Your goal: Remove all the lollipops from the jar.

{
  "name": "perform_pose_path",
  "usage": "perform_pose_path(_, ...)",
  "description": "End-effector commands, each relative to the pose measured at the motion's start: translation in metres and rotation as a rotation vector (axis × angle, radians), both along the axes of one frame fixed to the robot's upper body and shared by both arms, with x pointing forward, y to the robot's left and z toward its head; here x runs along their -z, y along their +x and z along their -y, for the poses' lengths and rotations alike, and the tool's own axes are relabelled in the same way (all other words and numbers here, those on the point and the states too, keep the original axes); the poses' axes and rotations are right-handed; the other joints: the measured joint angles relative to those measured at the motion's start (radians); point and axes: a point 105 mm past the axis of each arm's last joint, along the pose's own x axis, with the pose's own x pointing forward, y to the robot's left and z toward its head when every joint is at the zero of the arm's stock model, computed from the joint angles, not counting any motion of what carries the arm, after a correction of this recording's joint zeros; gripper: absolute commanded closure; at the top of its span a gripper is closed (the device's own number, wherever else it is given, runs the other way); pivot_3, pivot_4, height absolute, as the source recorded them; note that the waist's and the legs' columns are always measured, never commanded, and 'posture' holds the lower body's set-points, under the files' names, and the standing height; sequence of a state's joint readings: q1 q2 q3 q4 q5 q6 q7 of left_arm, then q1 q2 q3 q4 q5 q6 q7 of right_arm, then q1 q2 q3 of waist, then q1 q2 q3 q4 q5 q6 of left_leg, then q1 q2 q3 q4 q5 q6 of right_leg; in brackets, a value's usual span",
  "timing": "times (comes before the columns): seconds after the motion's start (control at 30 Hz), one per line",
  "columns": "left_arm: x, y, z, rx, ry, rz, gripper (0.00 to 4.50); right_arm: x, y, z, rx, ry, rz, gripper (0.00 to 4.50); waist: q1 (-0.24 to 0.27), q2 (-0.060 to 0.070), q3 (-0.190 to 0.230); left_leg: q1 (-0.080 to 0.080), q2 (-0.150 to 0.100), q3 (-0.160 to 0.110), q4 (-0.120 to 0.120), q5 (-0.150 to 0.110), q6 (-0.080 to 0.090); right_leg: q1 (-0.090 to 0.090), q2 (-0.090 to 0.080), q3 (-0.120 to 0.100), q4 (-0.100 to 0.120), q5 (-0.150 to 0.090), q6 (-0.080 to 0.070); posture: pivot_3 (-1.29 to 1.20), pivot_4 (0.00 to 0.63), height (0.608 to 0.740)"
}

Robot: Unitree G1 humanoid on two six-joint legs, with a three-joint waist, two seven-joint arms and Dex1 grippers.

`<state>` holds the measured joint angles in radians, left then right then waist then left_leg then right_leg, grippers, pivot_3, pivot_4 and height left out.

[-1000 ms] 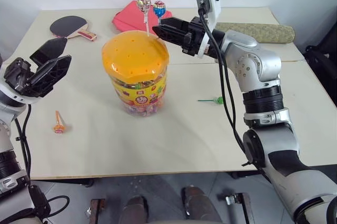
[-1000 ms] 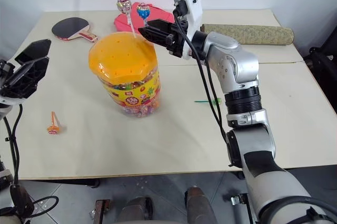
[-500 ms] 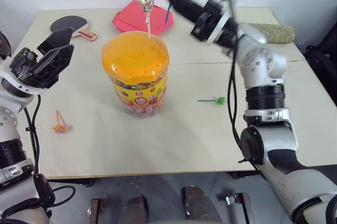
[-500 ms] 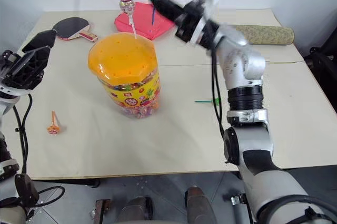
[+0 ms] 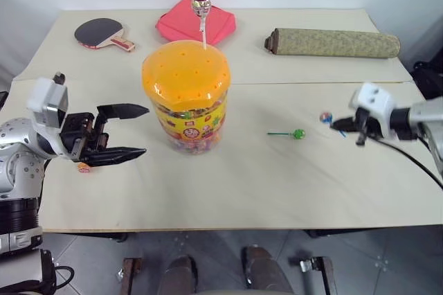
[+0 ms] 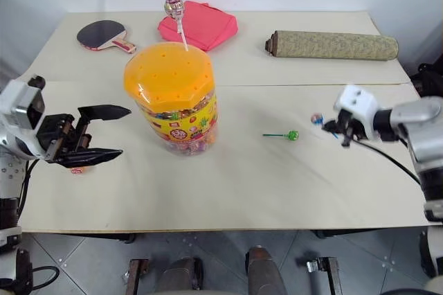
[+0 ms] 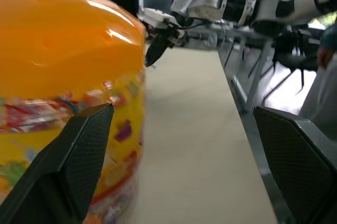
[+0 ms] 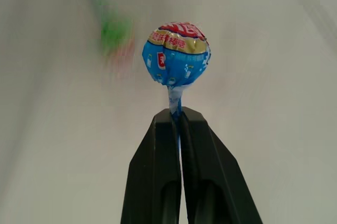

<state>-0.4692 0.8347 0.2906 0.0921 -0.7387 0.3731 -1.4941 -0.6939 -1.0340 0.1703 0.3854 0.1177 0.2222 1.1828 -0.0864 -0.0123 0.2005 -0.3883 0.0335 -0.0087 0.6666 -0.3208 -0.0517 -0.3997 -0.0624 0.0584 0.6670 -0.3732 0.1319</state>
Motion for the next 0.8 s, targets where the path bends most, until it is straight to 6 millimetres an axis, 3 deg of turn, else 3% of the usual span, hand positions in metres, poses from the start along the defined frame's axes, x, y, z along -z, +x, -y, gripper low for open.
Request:
perform_pose_path(0.03, -0.001, -0.005, 0.0, 0.016, 0.039, 0.04, 0.0, 0.009, -0.004, 0.009, -0.07, -0.097, 0.064, 4.41, -0.003, 0.0, 0.0, 0.0, 0.001, 0.002, 0.001, 0.0, 0.0, 0.0, 0.0, 0.001, 0.0, 0.0, 0.0, 0.0, 0.15, 0.74)
perform_pose_path(0.07, -0.001, -0.004, -0.001, 0.002, 0.033, 0.047, 0.0, 0.012, -0.004, 0.012, -0.039, -0.076, 0.057, 4.41, -0.004, 0.0, 0.0, 0.001, 0.001, 0.004, 0.001, 0.001, 0.001, 0.0, 0.0, 0.002, 0.0, 0.0, 0.0, 0.0, 0.15, 0.74)
perform_pose_path(0.13, 0.001, -0.003, -0.003, -0.021, 0.025, 0.047, 0.0, 0.012, -0.004, 0.01, -0.04, -0.033, 0.061, 3.99, -0.003, 0.0, 0.0, 0.002, 0.0, 0.006, 0.002, 0.003, 0.003, 0.0, -0.001, 0.003, 0.001, 0.0, 0.001, 0.0, 0.15, 0.74)
perform_pose_path(0.27, 0.004, -0.003, -0.011, -0.079, -0.019, 0.018, 0.0, -0.015, -0.006, -0.009, -0.14, 0.09, 0.11, 2.93, 0.001, 0.001, 0.001, 0.003, 0.001, 0.005, 0.01, 0.004, 0.007, 0.001, -0.001, 0.005, 0.009, 0.002, 0.0, 0.0, 0.15, 0.74)
perform_pose_path(0.3, -0.001, -0.001, -0.018, -0.135, -0.087, 0.009, 0.0, -0.039, -0.006, -0.028, -0.206, 0.21, 0.173, 2.63, 0.001, 0.001, 0.001, 0.003, 0.002, 0.005, 0.012, 0.004, 0.008, 0.001, -0.001, 0.005, 0.01, 0.002, 0.0, 0.0, 0.15, 0.74)
perform_pose_path(0.33, -0.004, 0.001, -0.023, -0.176, -0.138, 0.001, 0.0, -0.057, -0.009, -0.042, -0.26, 0.293, 0.214, 2.63, 0.0, 0.001, 0.001, 0.003, 0.003, 0.004, 0.013, 0.004, 0.008, 0.002, -0.001, 0.005, 0.011, 0.002, 0.0, 0.0, 0.15, 0.74)
perform_pose_path(0.4, -0.01, 0.002, -0.047, -0.293, -0.298, -0.052, 0.0, -0.105, -0.02, -0.092, -0.403, 0.575, 0.268, 2.63, 0.004, 0.001, 0.001, 0.003, 0.006, 0.005, 0.014, 0.003, 0.008, 0.002, 0.0, 0.004, 0.011, 0.005, 0.0, 0.0, 0.15, 0.74)
perform_pose_path(0.47, -0.012, -0.001, -0.062, -0.342, -0.405, -0.097, 0.0, -0.131, -0.031, -0.13, -0.494, 0.742, 0.253, 2.63, -0.001, 0.002, 0.002, 0.004, 0.009, 0.002, 0.014, 0.003, 0.008, 0.004, -0.001, 0.002, 0.01, 0.008, 0.001, 0.0, 0.15, 0.74)
perform_pose_path(0.57, -0.012, -0.001, -0.074, -0.403, -0.475, -0.102, 0.0, -0.146, -0.03, -0.174, -0.529, 0.841, 0.231, 2.63, 0.001, 0.002, 0.002, 0.003, 0.014, 0.0, 0.013, 0.004, 0.006, 0.002, 0.0, 0.0, 0.01, 0.011, -0.002, 0.0, 0.15, 0.74)
perform_pose_path(0.8, -0.016, 0.001, -0.069, -0.384, -0.504, -0.112, 0.0, -0.154, -0.013, -0.242, -0.501, 0.892, 0.21, 2.63, 0.03, 0.0, 0.001, -0.002, 0.011, -0.006, 0.011, 0.006, 0.003, 0.0, -0.004, -0.007, 0.006, 0.013, -0.002, 0.0, 0.15, 0.74)
